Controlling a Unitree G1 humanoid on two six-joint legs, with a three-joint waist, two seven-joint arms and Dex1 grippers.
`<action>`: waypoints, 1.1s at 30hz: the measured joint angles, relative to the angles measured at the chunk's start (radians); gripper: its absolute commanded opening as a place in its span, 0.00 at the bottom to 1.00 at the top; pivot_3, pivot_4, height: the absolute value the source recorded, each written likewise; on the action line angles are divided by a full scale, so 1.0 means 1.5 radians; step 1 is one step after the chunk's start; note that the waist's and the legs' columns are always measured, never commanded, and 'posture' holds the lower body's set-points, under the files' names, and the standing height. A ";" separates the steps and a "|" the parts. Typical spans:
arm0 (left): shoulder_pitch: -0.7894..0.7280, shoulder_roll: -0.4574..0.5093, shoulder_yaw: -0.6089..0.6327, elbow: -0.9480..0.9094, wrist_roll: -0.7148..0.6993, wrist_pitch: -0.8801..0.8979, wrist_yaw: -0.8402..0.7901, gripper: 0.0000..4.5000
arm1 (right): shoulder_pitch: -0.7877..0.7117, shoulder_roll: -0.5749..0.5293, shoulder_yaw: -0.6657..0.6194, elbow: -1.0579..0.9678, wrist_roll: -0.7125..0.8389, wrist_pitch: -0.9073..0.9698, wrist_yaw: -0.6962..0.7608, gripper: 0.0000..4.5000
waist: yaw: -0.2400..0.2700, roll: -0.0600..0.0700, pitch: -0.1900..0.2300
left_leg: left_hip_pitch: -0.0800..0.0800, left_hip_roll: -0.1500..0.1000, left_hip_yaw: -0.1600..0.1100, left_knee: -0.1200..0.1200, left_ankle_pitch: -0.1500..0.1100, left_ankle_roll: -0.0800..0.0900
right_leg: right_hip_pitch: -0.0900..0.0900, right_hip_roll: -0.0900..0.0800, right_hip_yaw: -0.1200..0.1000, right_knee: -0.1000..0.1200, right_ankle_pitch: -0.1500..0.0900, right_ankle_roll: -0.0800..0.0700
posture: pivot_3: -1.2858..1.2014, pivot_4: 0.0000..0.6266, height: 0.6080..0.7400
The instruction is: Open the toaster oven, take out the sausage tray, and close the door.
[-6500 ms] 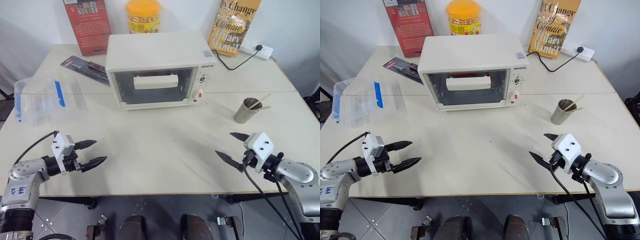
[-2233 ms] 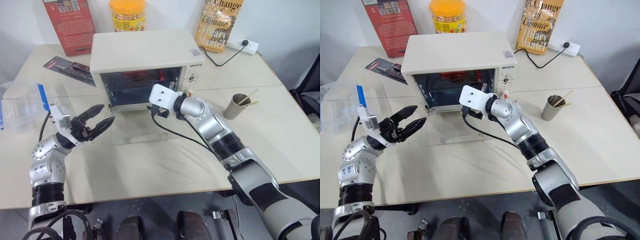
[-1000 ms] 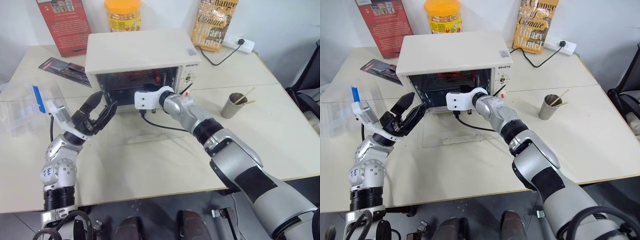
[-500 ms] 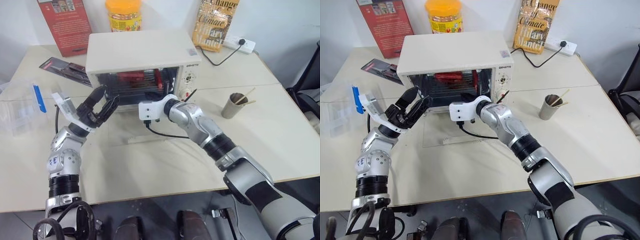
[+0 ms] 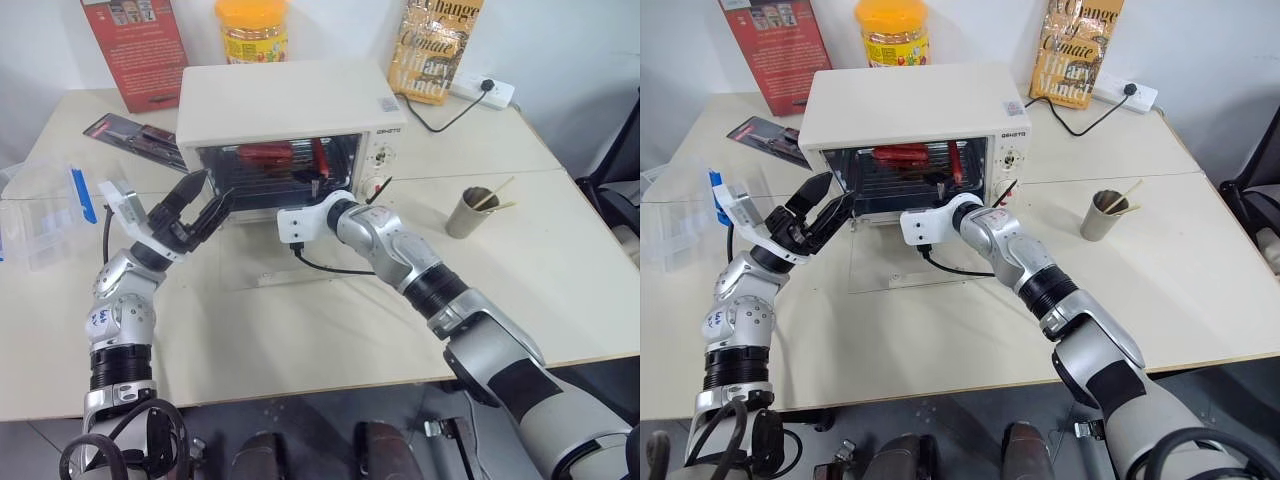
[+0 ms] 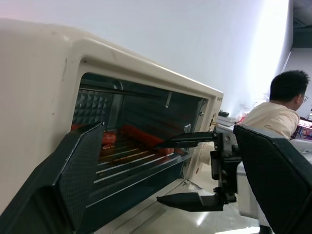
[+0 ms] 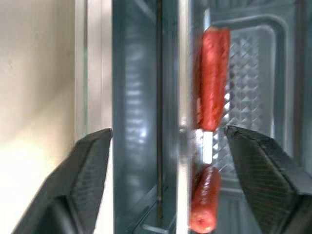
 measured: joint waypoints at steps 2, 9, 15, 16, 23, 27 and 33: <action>0.004 0.000 0.000 -0.003 0.000 0.004 0.000 1.00 | -0.012 0.008 0.000 0.025 0.000 -0.001 -0.010 0.81 | 0.000 0.000 0.000 | 0.000 0.000 0.000 0.000 0.000 0.000 | 0.000 0.000 0.000 0.000 0.000 0.000 | 0.52 0.24 1.00; 0.018 0.001 0.001 -0.022 0.000 0.006 0.001 1.00 | -0.030 0.020 0.000 0.076 0.000 -0.001 -0.031 0.39 | 0.000 0.000 0.000 | 0.000 0.000 -0.001 0.000 0.000 0.000 | 0.000 0.000 0.000 0.000 0.000 0.000 | 0.52 0.24 1.00; 0.019 0.000 0.001 -0.022 0.000 0.009 0.000 1.00 | -0.017 0.009 0.000 0.029 0.000 -0.002 -0.038 0.01 | 0.000 0.000 0.000 | 0.000 0.000 -0.001 0.000 0.000 0.000 | 0.000 0.000 0.000 0.000 0.000 0.000 | 0.52 0.24 1.00; 0.019 0.000 0.001 -0.021 0.000 0.010 0.000 1.00 | -0.010 0.006 0.000 0.018 -0.001 -0.001 -0.039 0.01 | 0.000 0.000 0.000 | 0.000 0.000 -0.001 0.000 0.000 0.000 | 0.000 0.000 0.000 0.000 0.000 0.000 | 0.52 0.24 1.00; 0.000 0.000 -0.002 -0.005 0.003 0.010 -0.002 1.00 | 0.066 -0.031 -0.001 -0.115 -0.007 0.015 -0.013 0.01 | 0.002 0.000 0.000 | 0.000 0.000 -0.001 0.000 0.000 0.000 | 0.000 0.000 -0.001 0.000 0.000 0.000 | 0.52 0.24 1.00; -0.007 0.000 -0.005 0.008 0.007 0.010 -0.004 1.00 | 0.111 -0.050 -0.001 -0.196 -0.011 0.024 0.010 0.01 | 0.002 0.000 0.000 | 0.000 0.000 -0.001 0.000 0.000 0.000 | 0.000 0.000 -0.001 0.000 0.000 0.000 | 0.52 0.24 1.00; -0.003 0.014 -0.006 0.007 0.009 0.020 -0.006 1.00 | 0.168 -0.079 -0.001 -0.292 -0.025 0.034 0.028 0.01 | 0.004 0.000 0.000 | 0.000 0.000 -0.001 0.000 0.000 0.000 | 0.000 0.000 -0.001 0.000 0.000 0.000 | 0.52 0.24 1.00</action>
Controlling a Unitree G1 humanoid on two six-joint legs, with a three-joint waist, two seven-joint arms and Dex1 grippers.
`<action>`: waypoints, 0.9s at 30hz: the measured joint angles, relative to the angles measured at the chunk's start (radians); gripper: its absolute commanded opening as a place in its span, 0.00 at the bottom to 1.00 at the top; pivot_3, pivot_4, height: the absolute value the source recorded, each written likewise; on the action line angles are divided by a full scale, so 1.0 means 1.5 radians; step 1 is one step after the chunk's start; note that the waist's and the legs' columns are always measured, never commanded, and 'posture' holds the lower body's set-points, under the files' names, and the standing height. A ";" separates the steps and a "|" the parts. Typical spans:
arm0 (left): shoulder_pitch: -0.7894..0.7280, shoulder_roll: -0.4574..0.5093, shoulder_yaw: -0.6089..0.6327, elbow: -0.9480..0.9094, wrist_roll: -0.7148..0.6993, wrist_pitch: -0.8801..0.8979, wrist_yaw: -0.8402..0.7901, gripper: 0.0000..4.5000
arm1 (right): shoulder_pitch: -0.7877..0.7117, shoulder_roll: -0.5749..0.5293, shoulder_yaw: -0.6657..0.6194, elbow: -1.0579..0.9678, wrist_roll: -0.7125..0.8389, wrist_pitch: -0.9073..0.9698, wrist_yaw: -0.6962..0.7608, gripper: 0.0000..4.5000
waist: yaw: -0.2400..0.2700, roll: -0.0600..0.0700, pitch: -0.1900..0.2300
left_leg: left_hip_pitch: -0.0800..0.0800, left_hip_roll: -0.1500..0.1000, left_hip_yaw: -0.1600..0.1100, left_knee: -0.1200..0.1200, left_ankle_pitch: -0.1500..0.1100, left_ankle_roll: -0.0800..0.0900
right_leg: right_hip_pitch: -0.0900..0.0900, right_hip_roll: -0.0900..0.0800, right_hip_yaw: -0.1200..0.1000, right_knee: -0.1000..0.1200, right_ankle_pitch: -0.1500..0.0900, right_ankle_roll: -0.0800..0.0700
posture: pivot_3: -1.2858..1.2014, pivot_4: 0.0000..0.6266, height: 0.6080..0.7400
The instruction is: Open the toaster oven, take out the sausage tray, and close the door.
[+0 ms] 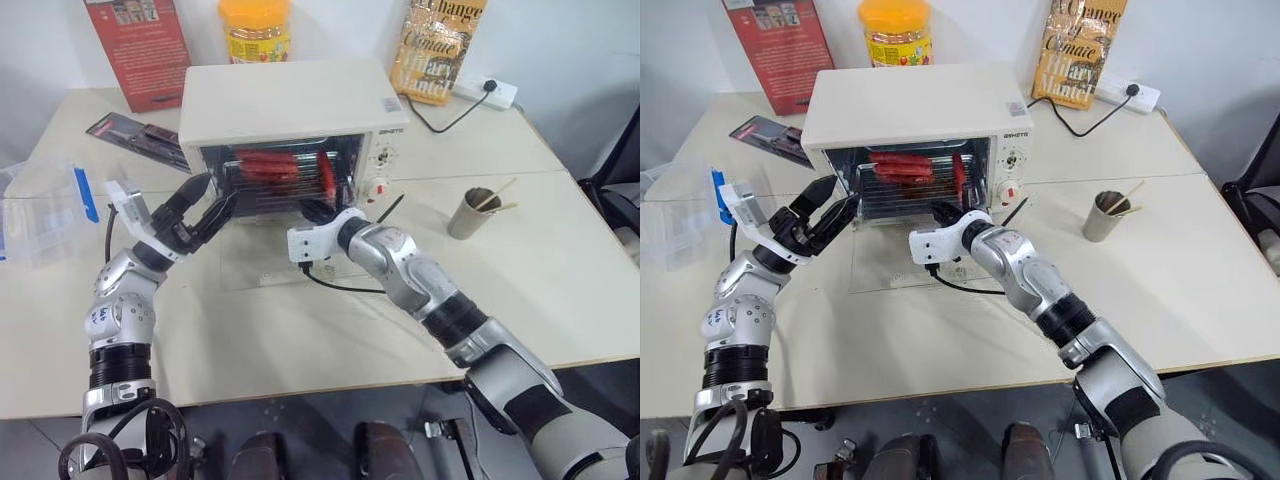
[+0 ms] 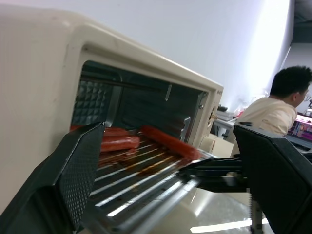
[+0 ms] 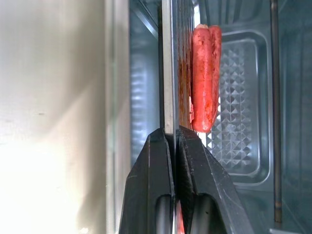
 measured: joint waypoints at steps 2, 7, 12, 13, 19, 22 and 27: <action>0.004 0.010 0.000 -0.005 0.000 0.012 -0.001 1.00 | 0.016 -0.008 0.000 -0.022 -0.005 0.000 0.000 0.01 | 0.000 0.000 0.000 | 0.000 0.000 0.000 0.000 0.000 0.000 | 0.000 0.000 0.000 0.000 0.000 0.000 | 0.52 0.24 1.00; 0.052 0.040 0.001 -0.039 -0.005 0.054 -0.005 1.00 | 0.056 -0.027 0.000 -0.081 -0.017 -0.002 0.005 0.01 | 0.001 0.000 0.000 | 0.000 0.000 0.000 0.000 0.000 0.000 | 0.000 0.000 0.000 0.000 0.000 0.000 | 0.52 0.24 1.00; 0.101 0.101 0.023 -0.074 -0.005 0.084 -0.007 1.00 | 0.080 -0.042 -0.005 -0.122 -0.019 -0.003 0.016 0.01 | 0.003 0.000 0.000 | 0.000 0.000 0.000 0.000 0.000 0.000 | 0.000 0.000 0.000 0.000 0.000 0.000 | 0.52 0.24 1.00; 0.112 0.115 0.027 -0.083 -0.005 0.087 -0.010 1.00 | 0.086 -0.043 -0.009 -0.131 -0.018 -0.002 0.020 0.01 | 0.004 0.000 0.000 | 0.000 0.000 0.000 0.000 0.000 0.000 | 0.000 0.000 0.000 0.000 0.000 0.000 | 0.52 0.24 1.00; 0.177 0.164 0.049 -0.111 -0.004 0.101 -0.020 1.00 | 0.104 -0.043 -0.028 -0.174 -0.011 0.009 0.057 0.01 | 0.008 0.000 0.000 | 0.000 0.000 0.000 0.000 0.000 -0.001 | 0.000 0.000 0.000 -0.001 0.000 0.000 | 0.52 0.24 1.00; 0.191 0.170 0.054 -0.114 -0.004 0.109 -0.019 1.00 | 0.123 -0.051 -0.038 -0.209 -0.009 0.009 0.075 0.01 | 0.015 0.000 0.000 | 0.000 0.000 0.001 0.000 0.000 -0.001 | -0.001 0.000 0.000 -0.001 0.000 0.000 | 0.52 0.24 1.00; 0.214 0.171 0.054 -0.154 -0.005 0.144 0.004 1.00 | 0.163 -0.059 -0.046 -0.270 -0.008 0.004 0.093 0.01 | 0.015 0.000 0.000 | 0.000 0.001 0.002 0.000 0.000 -0.001 | -0.001 0.000 0.001 -0.001 0.000 0.000 | 0.52 0.24 1.00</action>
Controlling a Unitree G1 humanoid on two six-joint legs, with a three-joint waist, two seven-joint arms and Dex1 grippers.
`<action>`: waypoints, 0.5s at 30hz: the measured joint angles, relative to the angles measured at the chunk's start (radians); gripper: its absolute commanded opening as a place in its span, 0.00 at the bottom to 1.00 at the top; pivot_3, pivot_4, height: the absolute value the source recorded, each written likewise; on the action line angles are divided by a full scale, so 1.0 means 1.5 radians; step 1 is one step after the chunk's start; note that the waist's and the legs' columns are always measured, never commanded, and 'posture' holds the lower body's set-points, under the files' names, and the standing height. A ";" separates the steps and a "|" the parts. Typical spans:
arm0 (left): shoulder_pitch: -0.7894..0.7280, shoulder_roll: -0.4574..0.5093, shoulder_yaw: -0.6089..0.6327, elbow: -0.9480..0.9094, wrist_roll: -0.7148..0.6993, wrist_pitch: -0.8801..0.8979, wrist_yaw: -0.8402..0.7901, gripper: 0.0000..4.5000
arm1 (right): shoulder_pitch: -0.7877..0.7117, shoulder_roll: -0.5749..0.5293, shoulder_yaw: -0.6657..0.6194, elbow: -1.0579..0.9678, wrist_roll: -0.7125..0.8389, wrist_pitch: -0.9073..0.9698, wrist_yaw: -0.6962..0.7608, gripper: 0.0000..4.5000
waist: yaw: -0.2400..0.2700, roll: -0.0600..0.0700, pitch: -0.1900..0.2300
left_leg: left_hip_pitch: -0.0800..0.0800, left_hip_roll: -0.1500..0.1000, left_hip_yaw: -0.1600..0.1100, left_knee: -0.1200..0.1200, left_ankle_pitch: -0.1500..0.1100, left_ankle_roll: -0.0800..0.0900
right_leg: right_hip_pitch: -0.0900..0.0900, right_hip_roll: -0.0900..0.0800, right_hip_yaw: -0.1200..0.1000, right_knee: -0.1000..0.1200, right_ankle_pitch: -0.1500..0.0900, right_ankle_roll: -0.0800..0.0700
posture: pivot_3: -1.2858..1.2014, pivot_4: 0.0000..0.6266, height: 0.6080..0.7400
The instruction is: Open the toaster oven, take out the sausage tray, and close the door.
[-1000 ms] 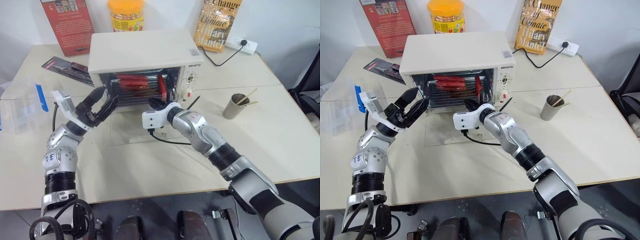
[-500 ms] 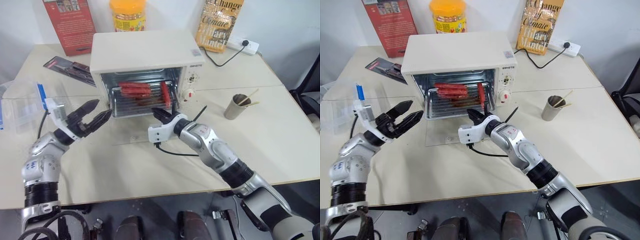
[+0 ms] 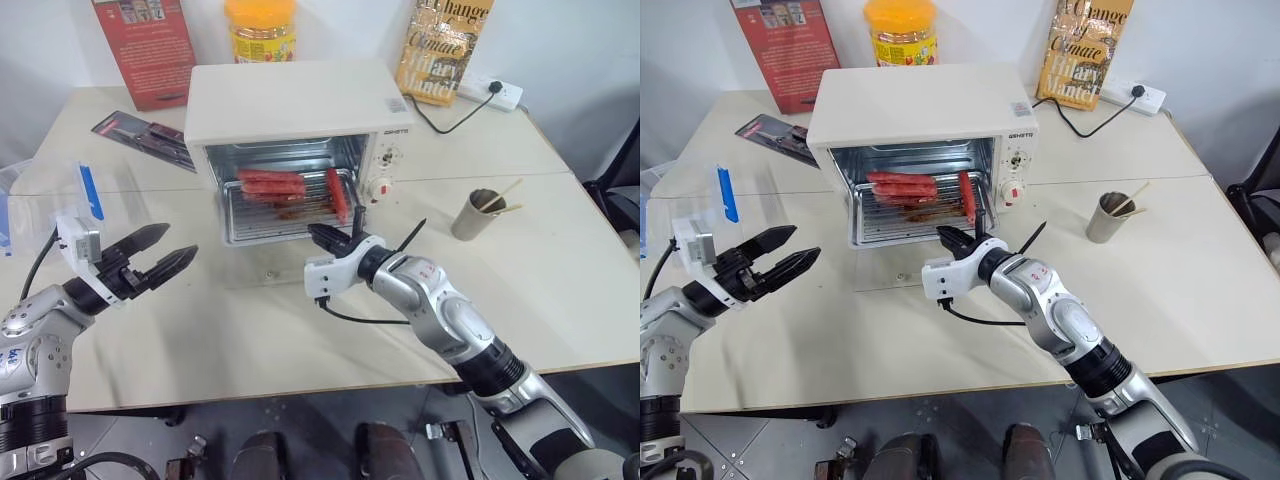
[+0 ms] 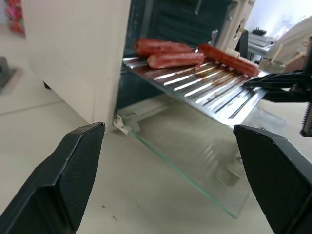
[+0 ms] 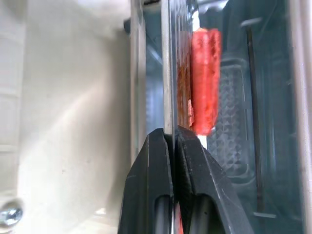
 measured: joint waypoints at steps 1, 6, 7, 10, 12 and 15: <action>0.004 -0.001 0.000 -0.008 -0.001 0.006 0.003 1.00 | 0.005 -0.001 -0.002 -0.009 0.000 0.000 0.003 0.01 | 0.000 0.000 0.000 | 0.000 0.000 0.000 0.000 0.000 0.000 | 0.000 0.000 0.000 0.000 0.000 0.000 | 0.52 0.24 1.00; 0.027 -0.006 -0.003 -0.032 -0.015 0.048 0.014 1.00 | 0.024 -0.010 -0.004 -0.040 0.000 -0.006 0.022 0.01 | 0.001 0.000 0.000 | 0.000 0.000 0.001 0.000 0.000 0.000 | 0.000 0.000 0.001 0.000 0.000 0.000 | 0.52 0.24 1.00; 0.028 -0.006 -0.003 -0.035 -0.017 0.057 0.016 1.00 | 0.027 -0.011 -0.004 -0.047 0.001 -0.010 0.025 0.01 | 0.002 0.000 0.000 | 0.000 0.000 0.001 0.000 0.000 0.000 | 0.000 0.000 0.001 0.000 0.000 0.000 | 0.52 0.24 1.00; 0.033 -0.008 -0.003 -0.050 -0.030 0.085 0.028 1.00 | 0.043 -0.022 -0.005 -0.072 0.006 -0.016 0.037 0.01 | 0.003 0.000 0.000 | 0.000 0.000 0.001 0.000 0.000 0.000 | 0.000 0.000 0.001 0.000 0.000 0.000 | 0.52 0.24 1.00; 0.036 -0.013 -0.001 -0.068 -0.059 0.130 0.049 1.00 | 0.061 -0.037 -0.007 -0.092 0.013 -0.031 0.046 0.01 | 0.005 0.000 0.000 | 0.000 0.000 0.001 0.001 0.000 0.000 | 0.000 0.000 0.001 0.000 0.000 0.000 | 0.52 0.24 1.00; 0.039 -0.013 0.002 -0.085 -0.107 0.212 0.081 1.00 | 0.074 -0.051 -0.019 -0.101 0.023 -0.052 0.051 0.01 | 0.007 0.000 0.000 | 0.000 0.000 0.001 0.001 0.000 0.000 | 0.000 0.000 0.001 0.000 0.000 0.000 | 0.52 0.24 1.00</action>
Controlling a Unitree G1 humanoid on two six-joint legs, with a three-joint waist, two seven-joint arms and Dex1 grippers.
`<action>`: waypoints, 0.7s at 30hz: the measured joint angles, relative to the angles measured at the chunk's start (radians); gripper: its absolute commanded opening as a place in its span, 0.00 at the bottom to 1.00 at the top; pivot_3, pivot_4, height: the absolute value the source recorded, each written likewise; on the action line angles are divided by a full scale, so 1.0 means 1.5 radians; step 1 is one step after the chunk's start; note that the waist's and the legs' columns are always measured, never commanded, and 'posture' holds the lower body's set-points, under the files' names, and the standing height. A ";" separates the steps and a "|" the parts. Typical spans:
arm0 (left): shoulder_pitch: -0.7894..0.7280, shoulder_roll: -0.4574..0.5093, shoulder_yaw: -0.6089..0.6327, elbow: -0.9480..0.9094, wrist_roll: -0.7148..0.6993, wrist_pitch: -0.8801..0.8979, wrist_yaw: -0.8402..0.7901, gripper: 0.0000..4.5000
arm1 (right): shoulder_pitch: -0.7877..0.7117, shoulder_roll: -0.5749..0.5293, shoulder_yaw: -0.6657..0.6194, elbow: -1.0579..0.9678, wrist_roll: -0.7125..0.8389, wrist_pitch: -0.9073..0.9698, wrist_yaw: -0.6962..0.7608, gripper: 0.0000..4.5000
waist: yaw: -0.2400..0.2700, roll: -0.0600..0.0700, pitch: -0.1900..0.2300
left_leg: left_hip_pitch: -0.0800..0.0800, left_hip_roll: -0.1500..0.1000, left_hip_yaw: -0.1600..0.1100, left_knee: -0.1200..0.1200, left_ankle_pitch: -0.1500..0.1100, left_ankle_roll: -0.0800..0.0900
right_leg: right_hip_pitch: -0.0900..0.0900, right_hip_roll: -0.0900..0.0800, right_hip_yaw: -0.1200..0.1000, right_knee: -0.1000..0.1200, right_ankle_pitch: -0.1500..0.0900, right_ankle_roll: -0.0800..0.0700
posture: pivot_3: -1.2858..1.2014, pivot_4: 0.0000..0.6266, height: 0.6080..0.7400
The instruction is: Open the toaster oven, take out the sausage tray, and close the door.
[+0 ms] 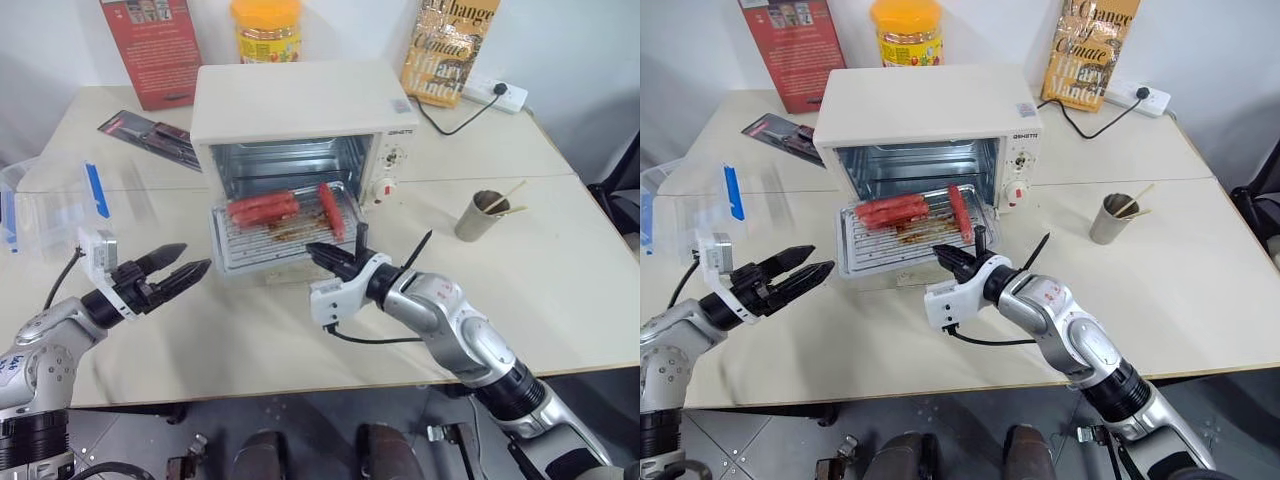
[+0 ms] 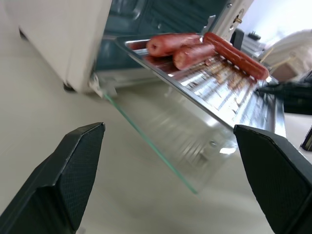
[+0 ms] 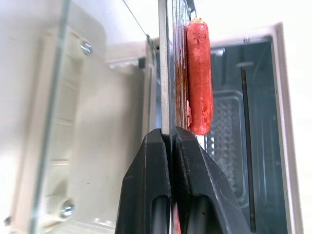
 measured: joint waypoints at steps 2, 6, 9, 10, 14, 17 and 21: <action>0.000 -0.001 0.013 -0.015 -0.051 0.065 0.034 1.00 | 0.005 -0.009 -0.013 -0.005 0.009 -0.015 0.000 0.01 | 0.002 0.000 0.000 | 0.000 0.000 0.000 0.000 0.000 0.000 | 0.000 0.000 0.000 0.000 0.000 0.000 | 0.52 0.24 1.00; -0.007 0.002 0.032 -0.036 -0.137 0.178 0.092 1.00 | 0.005 -0.013 -0.025 -0.008 0.017 -0.040 0.000 0.01 | 0.006 0.000 0.000 | 0.000 0.000 0.000 0.000 0.000 0.000 | 0.000 0.000 0.001 0.000 0.000 0.000 | 0.52 0.24 1.00; -0.018 0.002 0.036 -0.037 -0.187 0.245 0.134 1.00 | 0.006 -0.017 -0.027 -0.007 0.020 -0.059 0.000 0.01 | 0.009 0.000 0.000 | 0.000 0.000 0.000 0.000 0.000 0.000 | 0.000 0.000 0.001 0.000 0.000 0.000 | 0.52 0.24 1.00; -0.026 -0.001 0.039 -0.034 -0.208 0.263 0.150 1.00 | 0.006 -0.017 -0.027 -0.008 0.024 -0.066 -0.001 0.01 | 0.010 0.000 0.000 | 0.000 0.000 0.000 0.000 0.000 0.000 | 0.000 0.000 0.001 0.000 0.000 0.000 | 0.52 0.24 1.00; -0.050 -0.004 0.050 -0.020 -0.266 0.314 0.202 1.00 | 0.006 -0.017 -0.028 -0.008 0.034 -0.090 -0.001 0.01 | 0.010 0.000 0.000 | 0.000 0.000 0.000 0.001 0.000 0.000 | 0.001 0.000 0.001 0.000 0.000 0.000 | 0.52 0.24 1.00; -0.066 -0.027 0.054 0.008 -0.297 0.327 0.237 1.00 | 0.006 -0.018 -0.030 -0.008 0.036 -0.096 -0.001 0.01 | 0.012 0.000 0.000 | 0.001 0.000 0.000 0.001 0.000 0.000 | 0.001 0.000 0.001 0.000 0.000 0.000 | 0.52 0.24 1.00; -0.075 -0.034 0.055 0.030 -0.326 0.342 0.267 0.91 | 0.011 -0.020 -0.031 -0.008 0.040 -0.105 0.000 0.00 | 0.011 0.000 0.000 | 0.003 0.000 0.000 0.000 0.000 0.000 | 0.003 0.000 0.001 0.000 0.000 0.000 | 0.52 0.24 1.00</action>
